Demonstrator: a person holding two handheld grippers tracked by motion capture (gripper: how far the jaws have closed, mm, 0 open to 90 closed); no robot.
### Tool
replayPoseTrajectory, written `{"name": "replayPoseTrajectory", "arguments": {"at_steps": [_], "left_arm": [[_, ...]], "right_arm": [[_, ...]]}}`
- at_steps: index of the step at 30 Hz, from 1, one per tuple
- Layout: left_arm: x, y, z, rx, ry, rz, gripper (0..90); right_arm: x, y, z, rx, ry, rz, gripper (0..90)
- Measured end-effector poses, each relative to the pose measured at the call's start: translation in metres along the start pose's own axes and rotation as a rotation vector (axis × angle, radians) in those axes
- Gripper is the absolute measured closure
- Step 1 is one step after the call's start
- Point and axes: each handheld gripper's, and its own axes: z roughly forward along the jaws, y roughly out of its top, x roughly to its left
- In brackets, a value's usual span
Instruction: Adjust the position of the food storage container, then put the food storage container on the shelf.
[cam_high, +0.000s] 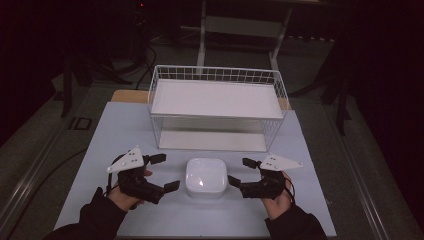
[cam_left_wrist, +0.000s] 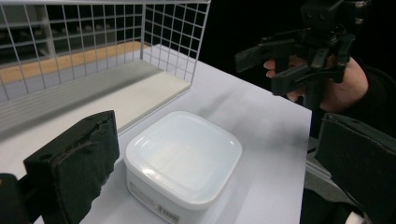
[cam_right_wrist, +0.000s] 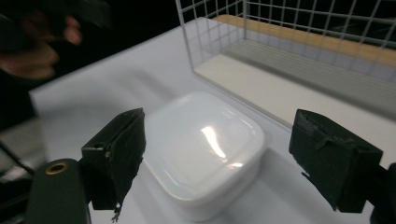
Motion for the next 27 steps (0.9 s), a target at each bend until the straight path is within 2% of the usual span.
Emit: {"name": "replayPoseTrajectory", "arguments": {"at_steps": [3,5,7,8,9,10,11,12,13,14,15,17,19,20,21,22,25,26,27], "left_arm": [[0.006,0.007,0.009,0.032,-0.007,-0.032,0.0],[0.010,0.011,0.015,0.043,-0.020,-0.064,0.0],[0.014,0.013,0.021,0.058,-0.023,-0.096,0.0],[0.015,0.014,0.023,0.069,-0.021,-0.105,0.0],[0.016,0.015,0.026,0.080,-0.016,-0.121,0.0],[0.017,0.015,0.029,0.081,-0.011,-0.130,0.0],[0.018,0.015,0.031,0.090,0.001,-0.138,0.0],[0.019,0.014,0.034,0.108,0.012,-0.154,0.0],[0.021,0.012,0.036,0.113,0.019,-0.176,0.0],[0.026,0.009,0.040,0.132,0.025,-0.233,0.0],[0.026,0.009,0.040,0.132,0.025,-0.233,0.0],[0.032,0.001,0.046,0.166,0.025,-0.318,0.0],[0.036,-0.005,0.051,0.213,0.008,-0.382,1.8],[0.038,-0.007,0.054,0.231,-0.003,-0.407,2.6],[0.040,-0.010,0.057,0.248,-0.009,-0.436,2.6],[0.042,-0.012,0.059,0.262,-0.010,-0.473,3.5],[0.048,-0.017,0.062,0.275,-0.009,-0.545,4.5],[0.051,-0.020,0.063,0.285,0.001,-0.578,7.6],[0.051,-0.020,0.063,0.285,0.001,-0.578,10.5]], "right_arm": [[-0.003,0.003,0.001,0.012,-0.027,0.002,18.6],[-0.006,0.005,0.003,0.031,-0.049,0.019,14.8],[-0.009,0.008,0.006,0.038,-0.057,0.067,12.8],[-0.012,0.010,0.010,0.056,-0.078,0.137,11.3],[-0.012,0.010,0.010,0.056,-0.078,0.137,11.3],[-0.016,0.011,0.013,0.065,-0.073,0.214,11.0],[-0.016,0.011,0.013,0.065,-0.073,0.214,11.0],[-0.018,0.011,0.016,0.084,-0.068,0.242,11.0],[-0.019,0.010,0.018,0.100,-0.066,0.270,11.2],[-0.021,0.007,0.022,0.130,-0.032,0.319,11.2],[-0.021,0.007,0.022,0.130,-0.032,0.319,11.2],[-0.022,0.003,0.028,0.157,-0.006,0.361,11.4],[-0.024,-0.002,0.032,0.179,0.013,0.404,14.1],[-0.025,-0.005,0.037,0.209,0.018,0.433,16.0],[-0.025,-0.005,0.037,0.209,0.018,0.433,16.0],[-0.026,-0.008,0.040,0.225,0.026,0.472,18.8],[-0.027,-0.010,0.044,0.241,0.031,0.497,21.6],[-0.028,-0.012,0.046,0.255,0.019,0.514,24.0],[-0.028,-0.012,0.046,0.255,0.019,0.514,24.0]]}}
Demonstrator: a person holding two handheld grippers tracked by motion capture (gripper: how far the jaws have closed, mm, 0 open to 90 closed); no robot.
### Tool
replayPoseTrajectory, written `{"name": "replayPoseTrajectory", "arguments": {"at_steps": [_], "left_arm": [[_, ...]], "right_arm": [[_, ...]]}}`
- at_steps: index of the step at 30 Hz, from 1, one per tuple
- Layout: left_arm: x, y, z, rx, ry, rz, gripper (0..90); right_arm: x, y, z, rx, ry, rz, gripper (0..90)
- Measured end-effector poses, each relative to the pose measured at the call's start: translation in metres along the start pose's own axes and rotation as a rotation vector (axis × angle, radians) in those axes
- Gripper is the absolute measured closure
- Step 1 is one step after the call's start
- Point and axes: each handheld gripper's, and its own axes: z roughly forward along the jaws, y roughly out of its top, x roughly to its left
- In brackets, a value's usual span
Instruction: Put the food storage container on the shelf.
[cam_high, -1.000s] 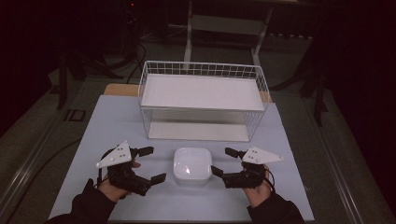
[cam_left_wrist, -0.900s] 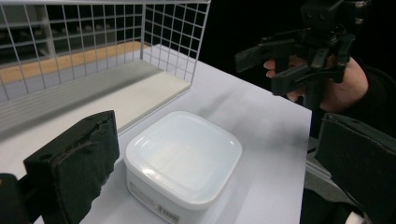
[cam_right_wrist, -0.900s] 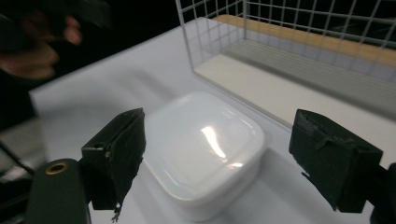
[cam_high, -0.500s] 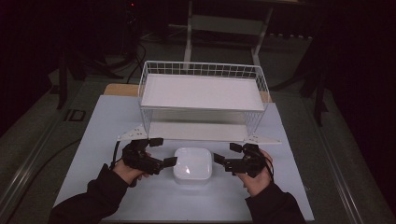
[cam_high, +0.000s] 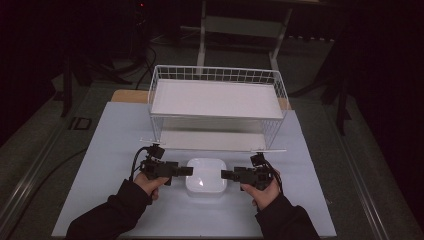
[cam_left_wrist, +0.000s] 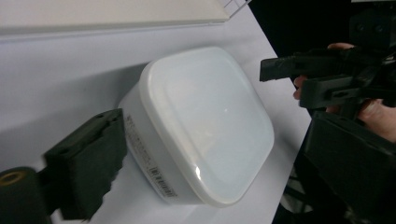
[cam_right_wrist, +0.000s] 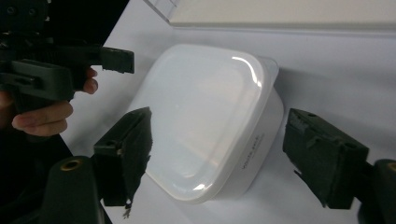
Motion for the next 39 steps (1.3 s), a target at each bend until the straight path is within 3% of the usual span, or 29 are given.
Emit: {"name": "replayPoseTrajectory", "arguments": {"at_steps": [1,4,8,14,21,24,27,32,39], "left_arm": [[0.003,-0.001,0.001,0.007,-0.001,-0.025,13.1],[0.005,-0.001,0.003,0.022,0.005,-0.040,14.9],[0.009,-0.003,0.010,0.074,0.017,-0.069,17.6],[0.015,-0.004,0.013,0.088,-0.021,-0.096,40.1],[0.023,-0.007,0.017,0.113,-0.043,-0.138,51.2],[0.025,-0.009,0.018,0.117,-0.062,-0.157,57.1],[0.024,-0.009,0.017,0.118,-0.060,-0.145,58.5],[0.020,-0.007,0.014,0.132,-0.041,-0.128,63.7],[0.015,-0.009,0.011,0.122,-0.021,-0.142,69.1]], "right_arm": [[-0.003,0.000,0.003,0.013,0.002,0.034,27.9],[-0.007,0.000,0.005,0.026,0.008,0.061,29.8],[-0.014,-0.001,0.012,0.051,0.023,0.117,40.3],[-0.017,-0.001,0.015,0.077,0.033,0.161,48.2],[-0.020,-0.001,0.020,0.105,0.036,0.197,55.4],[-0.022,-0.002,0.021,0.112,0.061,0.231,59.1],[-0.019,-0.001,0.021,0.114,0.048,0.216,60.7],[-0.020,-0.002,0.016,0.104,0.057,0.232,69.3],[-0.017,-0.002,0.015,0.102,0.035,0.220,71.0]]}}
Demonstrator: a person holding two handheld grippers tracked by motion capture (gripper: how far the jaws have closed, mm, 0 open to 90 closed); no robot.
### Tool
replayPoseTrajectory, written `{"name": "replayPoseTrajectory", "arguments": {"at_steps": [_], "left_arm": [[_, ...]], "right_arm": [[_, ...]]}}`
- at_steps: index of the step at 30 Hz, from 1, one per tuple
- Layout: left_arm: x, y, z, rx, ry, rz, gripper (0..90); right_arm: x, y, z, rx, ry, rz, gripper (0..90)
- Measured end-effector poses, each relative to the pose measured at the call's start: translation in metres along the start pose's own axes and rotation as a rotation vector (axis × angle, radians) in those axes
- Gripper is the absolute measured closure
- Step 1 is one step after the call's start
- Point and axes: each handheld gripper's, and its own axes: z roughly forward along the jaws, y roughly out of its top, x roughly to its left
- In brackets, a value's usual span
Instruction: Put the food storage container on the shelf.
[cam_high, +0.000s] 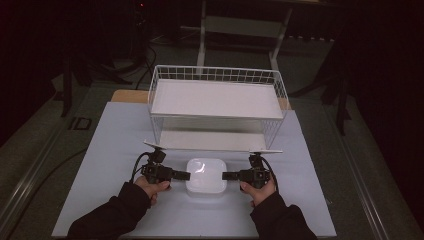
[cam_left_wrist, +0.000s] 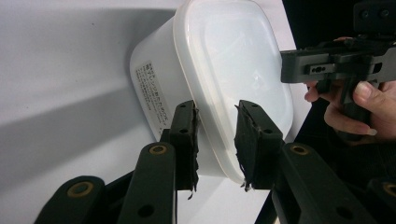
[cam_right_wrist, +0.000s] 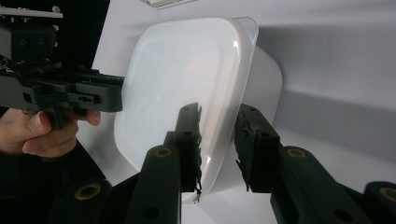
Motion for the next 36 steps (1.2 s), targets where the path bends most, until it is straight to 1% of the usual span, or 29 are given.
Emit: {"name": "replayPoseTrajectory", "arguments": {"at_steps": [3,6,7,9,10,11,12,14,15,18,20,21,24,27,28,30,36], "left_arm": [[-0.002,-0.002,-0.001,-0.005,0.009,-0.002,69.7],[-0.009,-0.005,-0.001,-0.016,0.046,0.030,69.8],[-0.010,-0.007,-0.001,-0.024,0.050,0.030,69.8],[-0.013,-0.009,-0.003,-0.028,0.064,0.046,69.9],[-0.014,-0.010,-0.003,-0.033,0.064,0.042,70.5],[-0.016,-0.012,-0.005,-0.038,0.069,0.046,71.4],[-0.017,-0.012,-0.005,-0.041,0.070,0.047,72.8],[-0.018,-0.013,-0.007,-0.044,0.071,0.048,74.4],[-0.019,-0.013,-0.008,-0.047,0.072,0.051,77.5],[-0.024,-0.014,-0.008,-0.051,0.092,0.081,78.5],[-0.025,-0.015,-0.008,-0.055,0.093,0.085,78.6],[-0.026,-0.015,-0.008,-0.060,0.099,0.094,78.6],[-0.032,-0.014,-0.010,-0.077,0.099,0.116,78.6],[-0.033,-0.012,-0.012,-0.086,0.096,0.119,78.8],[-0.039,-0.009,-0.016,-0.102,0.094,0.138,78.8],[-0.045,-0.006,-0.019,-0.116,0.094,0.152,78.9],[-0.058,0.003,-0.029,-0.146,0.088,0.187,78.9]], "right_arm": [[0.000,0.000,0.000,0.001,0.000,-0.003,71.6],[0.003,-0.001,-0.002,0.002,-0.009,-0.029,71.8],[0.005,-0.002,-0.002,-0.001,-0.017,-0.043,71.9],[0.008,-0.004,-0.003,-0.007,-0.030,-0.065,72.1],[0.009,-0.005,-0.003,-0.011,-0.038,-0.078,72.6],[0.010,-0.006,-0.004,-0.018,-0.043,-0.081,73.2],[0.012,-0.006,-0.005,-0.027,-0.050,-0.095,74.1],[0.014,-0.007,-0.006,-0.033,-0.056,-0.104,75.2],[0.015,-0.007,-0.009,-0.040,-0.056,-0.112,77.3],[0.017,-0.009,-0.010,-0.047,-0.068,-0.129,77.7],[0.018,-0.009,-0.011,-0.047,-0.072,-0.133,77.7],[0.019,-0.010,-0.013,-0.055,-0.082,-0.152,77.7],[0.023,-0.009,-0.017,-0.074,-0.085,-0.166,77.7],[0.024,-0.008,-0.018,-0.082,-0.086,-0.173,77.7],[0.026,-0.007,-0.020,-0.088,-0.083,-0.176,77.7],[0.031,-0.002,-0.028,-0.110,-0.079,-0.192,77.7],[0.043,0.005,-0.041,-0.140,-0.083,-0.220,77.7]]}}
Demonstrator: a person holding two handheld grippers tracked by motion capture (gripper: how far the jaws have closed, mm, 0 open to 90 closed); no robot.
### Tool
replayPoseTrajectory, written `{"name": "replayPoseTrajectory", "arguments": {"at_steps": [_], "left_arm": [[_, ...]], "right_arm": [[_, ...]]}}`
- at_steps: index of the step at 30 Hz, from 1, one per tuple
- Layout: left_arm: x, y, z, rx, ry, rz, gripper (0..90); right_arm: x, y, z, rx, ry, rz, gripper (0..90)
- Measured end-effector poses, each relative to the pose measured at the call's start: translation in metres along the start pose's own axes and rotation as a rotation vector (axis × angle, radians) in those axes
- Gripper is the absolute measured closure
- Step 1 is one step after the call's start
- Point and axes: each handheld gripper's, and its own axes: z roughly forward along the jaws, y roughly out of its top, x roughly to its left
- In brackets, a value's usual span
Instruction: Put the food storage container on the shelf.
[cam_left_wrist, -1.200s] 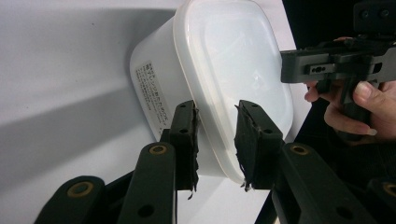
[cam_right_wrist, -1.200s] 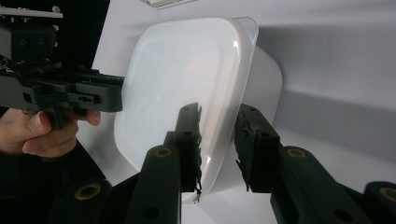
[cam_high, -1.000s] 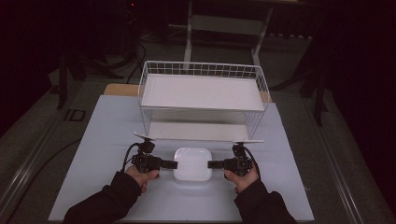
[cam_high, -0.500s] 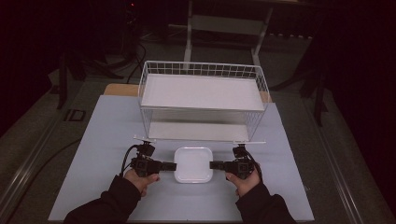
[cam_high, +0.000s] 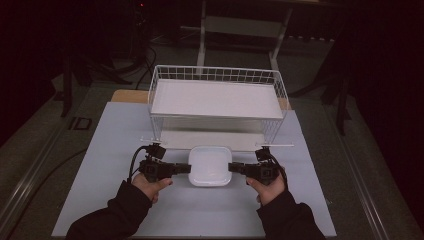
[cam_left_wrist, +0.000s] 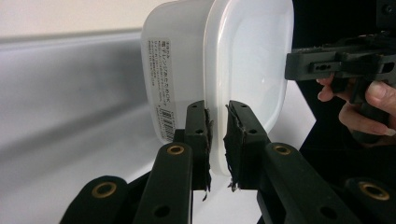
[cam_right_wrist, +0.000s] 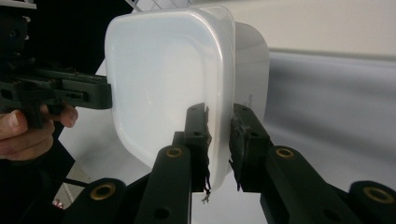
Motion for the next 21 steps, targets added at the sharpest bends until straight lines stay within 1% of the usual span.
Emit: {"name": "replayPoseTrajectory", "arguments": {"at_steps": [8,10,11,12,15,19,21], "left_arm": [[-0.019,0.021,-0.018,-0.047,-0.015,0.041,79.0],[-0.027,0.028,-0.025,-0.060,-0.015,0.062,79.0],[-0.029,0.030,-0.027,-0.066,-0.018,0.063,79.0],[-0.032,0.032,-0.030,-0.066,-0.016,0.075,79.1],[-0.040,0.042,-0.038,-0.080,-0.017,0.092,79.1],[-0.051,0.055,-0.046,-0.112,-0.022,0.113,79.2],[-0.057,0.062,-0.050,-0.128,-0.021,0.132,79.2]], "right_arm": [[0.018,0.020,-0.023,-0.049,-0.008,-0.042,77.6],[0.024,0.025,-0.029,-0.065,-0.009,-0.055,77.6],[0.027,0.028,-0.034,-0.076,-0.004,-0.058,77.6],[0.029,0.030,-0.036,-0.081,-0.003,-0.060,77.6],[0.036,0.038,-0.045,-0.097,0.000,-0.077,77.6],[0.044,0.049,-0.056,-0.128,-0.002,-0.095,77.6],[0.048,0.056,-0.062,-0.147,-0.004,-0.106,77.6]]}}
